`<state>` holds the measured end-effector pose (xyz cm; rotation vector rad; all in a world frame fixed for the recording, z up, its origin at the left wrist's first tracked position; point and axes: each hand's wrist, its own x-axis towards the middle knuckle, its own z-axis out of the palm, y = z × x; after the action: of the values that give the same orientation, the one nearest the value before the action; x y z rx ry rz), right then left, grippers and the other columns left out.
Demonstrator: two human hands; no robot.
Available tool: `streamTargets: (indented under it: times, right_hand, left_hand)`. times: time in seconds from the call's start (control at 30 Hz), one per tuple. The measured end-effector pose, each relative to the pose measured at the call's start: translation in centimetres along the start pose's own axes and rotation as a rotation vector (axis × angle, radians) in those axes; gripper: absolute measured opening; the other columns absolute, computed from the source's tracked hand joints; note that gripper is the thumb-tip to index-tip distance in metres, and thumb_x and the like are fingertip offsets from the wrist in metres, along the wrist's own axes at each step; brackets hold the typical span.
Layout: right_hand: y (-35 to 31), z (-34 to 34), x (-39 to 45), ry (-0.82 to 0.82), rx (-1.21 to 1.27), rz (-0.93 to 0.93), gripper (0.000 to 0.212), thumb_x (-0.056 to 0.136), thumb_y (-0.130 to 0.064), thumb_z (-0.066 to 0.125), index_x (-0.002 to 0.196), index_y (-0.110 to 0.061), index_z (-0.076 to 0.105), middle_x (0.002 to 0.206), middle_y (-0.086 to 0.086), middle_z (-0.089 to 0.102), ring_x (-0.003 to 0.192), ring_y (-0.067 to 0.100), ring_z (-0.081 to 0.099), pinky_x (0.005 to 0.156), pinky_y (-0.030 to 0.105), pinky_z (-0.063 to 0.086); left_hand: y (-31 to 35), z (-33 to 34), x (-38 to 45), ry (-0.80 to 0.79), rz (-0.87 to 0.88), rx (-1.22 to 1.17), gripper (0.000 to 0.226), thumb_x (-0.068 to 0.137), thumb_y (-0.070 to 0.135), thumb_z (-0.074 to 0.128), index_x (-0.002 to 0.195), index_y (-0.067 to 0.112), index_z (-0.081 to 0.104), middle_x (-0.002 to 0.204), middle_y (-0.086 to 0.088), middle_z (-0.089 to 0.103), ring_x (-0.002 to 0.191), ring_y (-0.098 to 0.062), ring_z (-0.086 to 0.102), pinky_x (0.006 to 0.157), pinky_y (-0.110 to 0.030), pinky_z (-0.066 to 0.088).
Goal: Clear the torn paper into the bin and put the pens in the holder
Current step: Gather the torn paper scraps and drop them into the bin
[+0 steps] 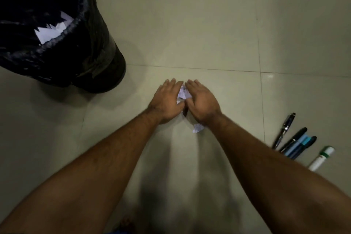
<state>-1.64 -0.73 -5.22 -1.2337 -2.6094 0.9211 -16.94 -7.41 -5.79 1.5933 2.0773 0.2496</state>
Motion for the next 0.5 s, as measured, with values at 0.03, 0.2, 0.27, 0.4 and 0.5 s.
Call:
streamTargets:
  times: [0.03,0.2,0.27,0.4,0.5]
  right_hand:
    - [0.5,-0.3,-1.0,0.002,-0.016,0.016,0.076,0.083,-0.047,0.029,0.146,-0.007,0.044,0.152,0.013,0.043,0.145,0.029,0.034,0.119,0.036,0.024]
    - [1.9,-1.8,-5.7,-0.134,-0.132,0.004,0.104,0.063,-0.062,0.042,0.154,-0.013,0.026,0.16,0.013,0.027,0.149,0.033,0.02,0.121,0.041,0.019]
    - [2.3,-1.9,-6.3,-0.186,-0.187,-0.02,0.109,0.063,-0.067,0.044,0.156,-0.015,0.021,0.162,0.016,0.021,0.15,0.035,0.016,0.121,0.045,0.021]
    - [2.7,-1.7,-6.4,-0.192,-0.187,0.008,0.105,0.07,-0.065,0.064,0.153,-0.013,0.028,0.16,0.017,0.024,0.149,0.036,0.02,0.12,0.043,0.021]
    - [2.6,-2.0,-5.9,-0.083,-0.224,-0.019,0.093,0.072,-0.061,0.062,0.146,-0.009,0.042,0.151,0.019,0.041,0.136,0.038,0.042,0.11,0.044,0.036]
  left_hand:
    - [0.0,-0.2,-0.5,-0.033,0.039,-0.032,0.097,0.073,0.069,0.036,0.153,0.016,0.027,0.159,-0.013,0.028,0.148,-0.031,0.022,0.121,-0.043,0.019]
    - [2.6,-1.1,-2.3,-0.221,0.106,0.254,0.125,0.058,0.078,0.065,0.156,0.026,0.007,0.162,-0.008,0.017,0.148,-0.033,0.016,0.116,-0.048,0.027]
    - [4.0,-0.9,-2.6,-0.275,0.082,0.353,0.123,0.062,0.072,0.072,0.155,0.033,0.002,0.164,-0.008,0.006,0.148,-0.038,0.011,0.113,-0.051,0.032]
    - [6.4,-0.1,-3.2,-0.339,-0.011,0.415,0.106,0.076,0.048,0.076,0.155,0.031,0.008,0.163,-0.009,0.0,0.146,-0.046,0.01,0.101,-0.05,0.044]
    - [6.9,0.4,-3.2,-0.304,-0.027,0.397,0.074,0.09,0.033,0.064,0.152,0.027,0.025,0.16,-0.01,0.017,0.142,-0.043,0.025,0.103,-0.043,0.042]
